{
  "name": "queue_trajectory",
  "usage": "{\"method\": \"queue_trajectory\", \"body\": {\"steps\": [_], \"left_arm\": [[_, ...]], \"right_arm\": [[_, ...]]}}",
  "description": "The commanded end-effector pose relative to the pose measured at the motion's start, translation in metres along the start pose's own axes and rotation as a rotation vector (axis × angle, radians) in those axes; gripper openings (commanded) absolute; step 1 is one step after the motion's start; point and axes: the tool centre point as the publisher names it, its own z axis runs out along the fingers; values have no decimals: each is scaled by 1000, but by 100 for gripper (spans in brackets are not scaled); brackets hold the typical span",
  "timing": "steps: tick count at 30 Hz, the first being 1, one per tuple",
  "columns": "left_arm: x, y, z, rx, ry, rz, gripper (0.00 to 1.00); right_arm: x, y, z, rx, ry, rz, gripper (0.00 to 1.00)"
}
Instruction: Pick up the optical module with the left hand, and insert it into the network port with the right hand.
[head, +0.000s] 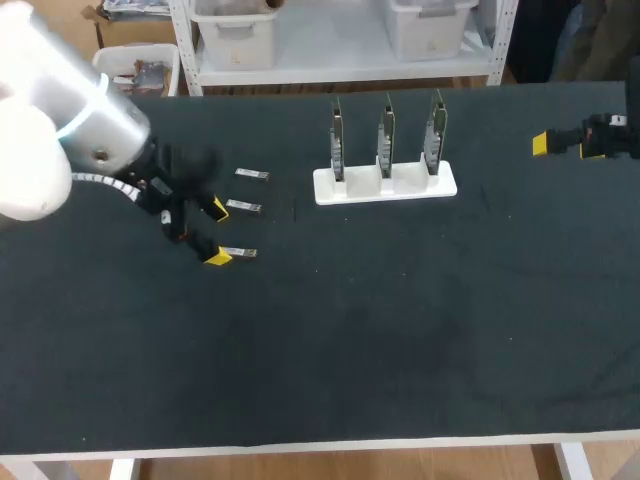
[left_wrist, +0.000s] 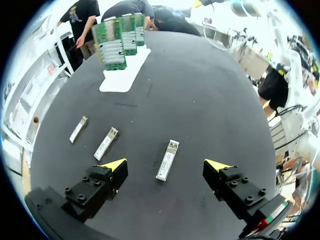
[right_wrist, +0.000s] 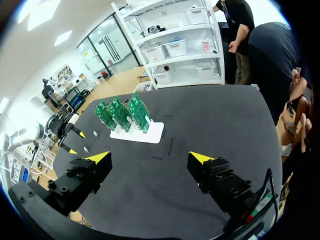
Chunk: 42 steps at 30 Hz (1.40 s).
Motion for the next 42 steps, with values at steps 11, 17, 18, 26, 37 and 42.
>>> {"method": "queue_trajectory", "body": {"steps": [11,17,18,26,37,42], "left_arm": [[-11,0,1,9,136,66,100],[-2,-2,1,12,147,62,100],[-2,-2,1,8,146,64,100],[1,0,11,-8,192,84,100],[5,6,20,21,236,94,100],[11,8,14,23,272,90,100]], "right_arm": [[0,0,0,0,0,0,100],[0,0,0,0,0,0,100],[0,0,0,0,0,0,100],[0,0,0,0,0,0,100],[0,0,0,0,0,0,100],[0,0,0,0,0,0,100]]}}
